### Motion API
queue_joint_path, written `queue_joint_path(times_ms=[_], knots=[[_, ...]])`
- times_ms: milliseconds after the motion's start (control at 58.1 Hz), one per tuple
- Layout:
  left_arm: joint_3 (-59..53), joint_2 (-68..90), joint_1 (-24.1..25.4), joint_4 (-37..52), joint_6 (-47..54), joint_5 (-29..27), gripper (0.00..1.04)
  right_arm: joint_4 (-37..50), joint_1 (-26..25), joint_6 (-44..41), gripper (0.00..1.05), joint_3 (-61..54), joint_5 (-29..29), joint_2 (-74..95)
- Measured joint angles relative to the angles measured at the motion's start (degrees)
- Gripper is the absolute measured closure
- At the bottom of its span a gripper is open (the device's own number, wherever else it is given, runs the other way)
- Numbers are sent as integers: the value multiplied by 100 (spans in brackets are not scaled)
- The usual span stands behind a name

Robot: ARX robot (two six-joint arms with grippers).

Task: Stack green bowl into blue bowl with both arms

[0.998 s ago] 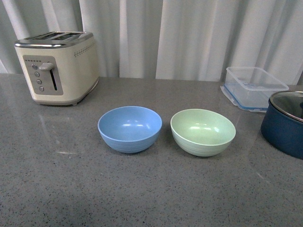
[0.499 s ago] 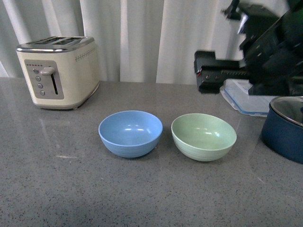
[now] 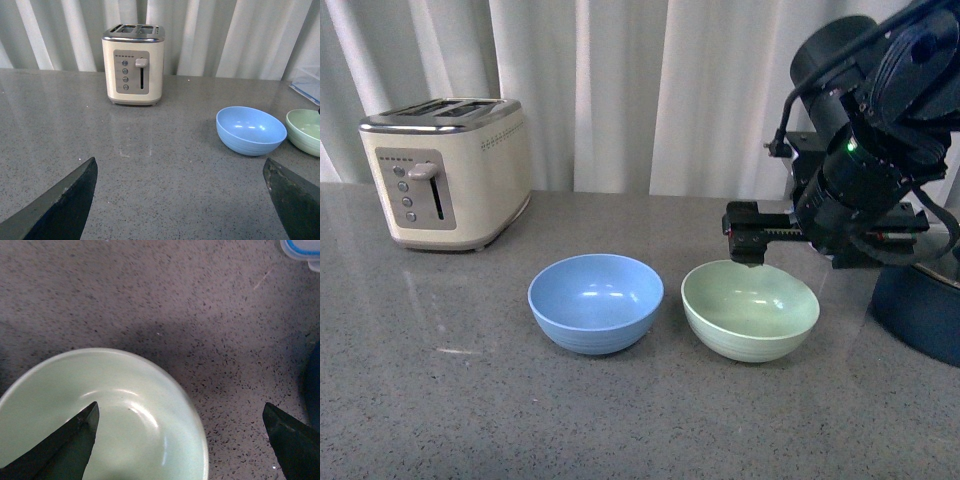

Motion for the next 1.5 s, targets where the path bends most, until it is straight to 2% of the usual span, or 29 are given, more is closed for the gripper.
queue_joint_path(times_ms=[292,413,482,705,826,912,1101,1273,1497], knots=[[0,0,0,0,0,2,7,-13,-293,94,10,35,-55,402],[0,0,0,0,0,2,7,11,-343,94,27,42,-70,485],[0,0,0,0,0,2,7,39,-350,90,43,42,-98,538],[0,0,0,0,0,2,7,173,-354,74,78,37,-114,579],[0,0,0,0,0,2,7,321,-356,59,95,-24,-131,533],[0,0,0,0,0,2,7,437,-354,70,104,-90,-195,389],[0,0,0,0,0,2,7,651,-267,-66,104,-304,-120,-94],[0,0,0,0,0,2,7,999,28,-85,104,-367,-413,-767],[0,0,0,0,-2,2,7,1272,848,-225,104,-103,-905,-844]])
